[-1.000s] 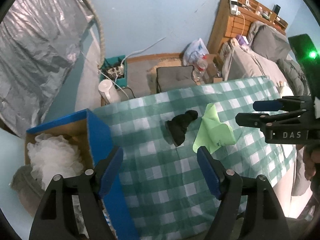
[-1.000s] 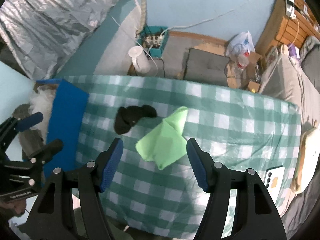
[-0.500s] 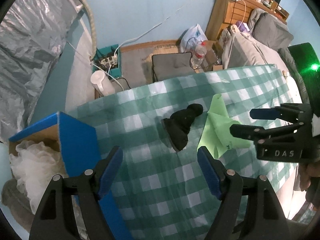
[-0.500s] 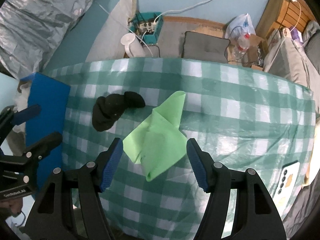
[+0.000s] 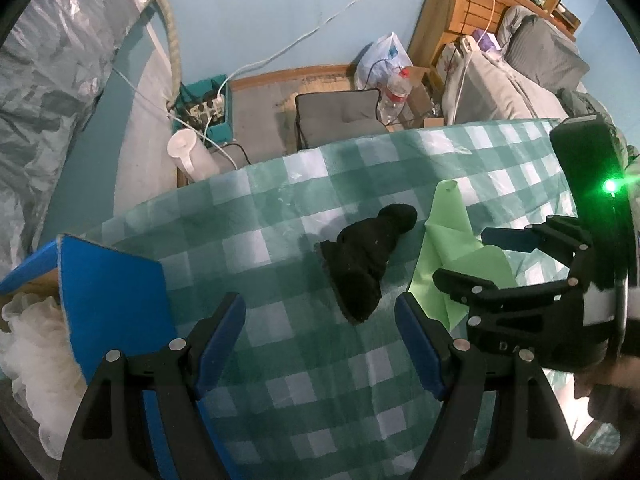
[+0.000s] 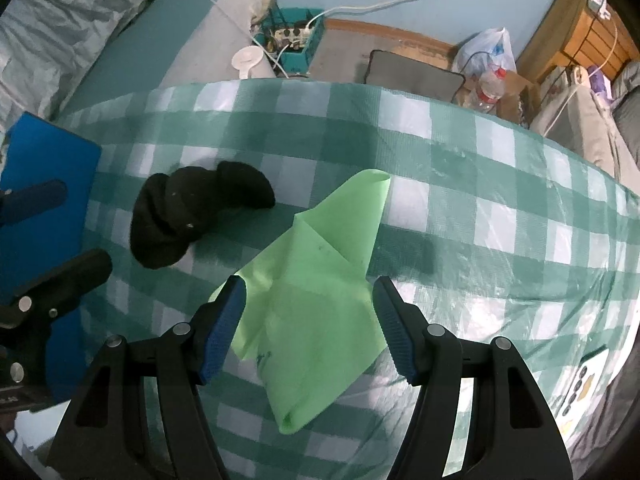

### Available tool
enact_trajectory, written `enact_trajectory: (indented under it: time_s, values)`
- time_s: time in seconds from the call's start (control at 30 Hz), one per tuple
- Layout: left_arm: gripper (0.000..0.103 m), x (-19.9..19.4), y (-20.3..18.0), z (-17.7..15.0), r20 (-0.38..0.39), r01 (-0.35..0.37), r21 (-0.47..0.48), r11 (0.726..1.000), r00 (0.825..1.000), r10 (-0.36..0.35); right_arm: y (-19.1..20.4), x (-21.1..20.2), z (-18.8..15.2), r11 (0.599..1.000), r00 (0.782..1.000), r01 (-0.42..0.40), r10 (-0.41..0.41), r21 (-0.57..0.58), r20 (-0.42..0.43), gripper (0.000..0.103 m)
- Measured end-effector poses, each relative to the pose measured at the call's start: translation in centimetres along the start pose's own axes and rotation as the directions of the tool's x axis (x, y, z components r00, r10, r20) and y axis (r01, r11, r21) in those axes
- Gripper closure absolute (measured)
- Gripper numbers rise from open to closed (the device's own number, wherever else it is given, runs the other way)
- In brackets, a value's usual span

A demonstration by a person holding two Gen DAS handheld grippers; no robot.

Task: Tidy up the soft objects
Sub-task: 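Move the right tool toward the light green cloth while the left tool approaches the black sock, then grasp the light green cloth with the right tool while the left tool grasps the black sock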

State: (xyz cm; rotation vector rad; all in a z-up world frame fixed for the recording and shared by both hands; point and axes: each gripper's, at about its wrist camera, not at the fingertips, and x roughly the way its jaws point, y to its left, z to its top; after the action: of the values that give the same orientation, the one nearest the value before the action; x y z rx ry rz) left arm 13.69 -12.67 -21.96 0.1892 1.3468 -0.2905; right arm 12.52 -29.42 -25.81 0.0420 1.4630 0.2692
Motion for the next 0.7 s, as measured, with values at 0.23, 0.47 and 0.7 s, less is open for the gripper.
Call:
enact_trajectory:
  time_s: [0.23,0.47,0.7]
  values:
    - [0.025,1.0,-0.7,0.8,-0.02,0.001,0.048,0.999,1.0,0.0,0.4,0.8,-0.3,0.997,0.998,0.057,-0.056,-0.052,0.02,0.038]
    - [0.025,1.7,-1.3,1.4,-0.021,-0.016,0.081,0.997,1.0,0.017,0.4,0.5,-0.8,0.991,0.993,0.109,-0.105,-0.073,0.048,0.07]
    - [0.025,3.0,-2.3,2.1,-0.052,-0.01,0.117,0.993,0.999,0.016,-0.4,0.0,-1.1,0.996,0.997,0.059,-0.056,-0.06,0.051,0.096]
